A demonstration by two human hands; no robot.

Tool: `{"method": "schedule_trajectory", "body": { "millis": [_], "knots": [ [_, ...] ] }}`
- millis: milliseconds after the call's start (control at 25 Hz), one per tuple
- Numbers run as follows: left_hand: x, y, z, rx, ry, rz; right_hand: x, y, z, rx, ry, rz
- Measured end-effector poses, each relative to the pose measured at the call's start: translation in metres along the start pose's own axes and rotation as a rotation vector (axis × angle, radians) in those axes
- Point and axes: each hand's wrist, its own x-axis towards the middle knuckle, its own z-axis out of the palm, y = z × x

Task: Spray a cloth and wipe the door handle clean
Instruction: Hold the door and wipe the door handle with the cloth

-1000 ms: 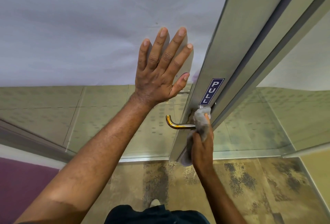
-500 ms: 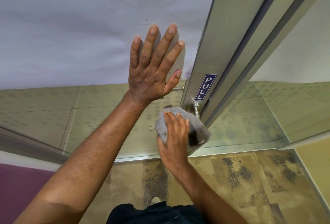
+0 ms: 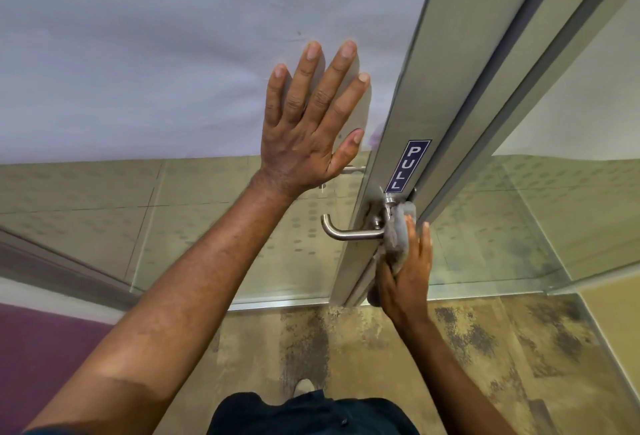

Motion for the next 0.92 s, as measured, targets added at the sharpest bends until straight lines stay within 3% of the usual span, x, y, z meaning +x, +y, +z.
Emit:
{"method": "schedule_trajectory", "body": {
  "millis": [80,240,520,760,920],
  "knots": [
    [-0.001,0.0,0.0,0.001,0.001,0.0,-0.002,-0.014,0.004,0.031,-0.055,-0.065],
    [-0.002,0.0,0.002,-0.001,0.0,0.001,-0.022,-0.066,0.023,-0.241,-0.185,-0.271],
    [-0.003,-0.001,0.003,0.007,0.009,0.006,0.034,-0.133,0.035,-0.621,-0.252,-0.226],
    [-0.002,0.0,0.003,0.002,0.02,0.011,0.052,-0.131,0.032,-0.584,-0.249,-0.198],
    [-0.002,-0.001,0.003,-0.006,0.017,0.017,0.008,-0.092,0.037,-0.64,-0.21,-0.354]
  ]
}}
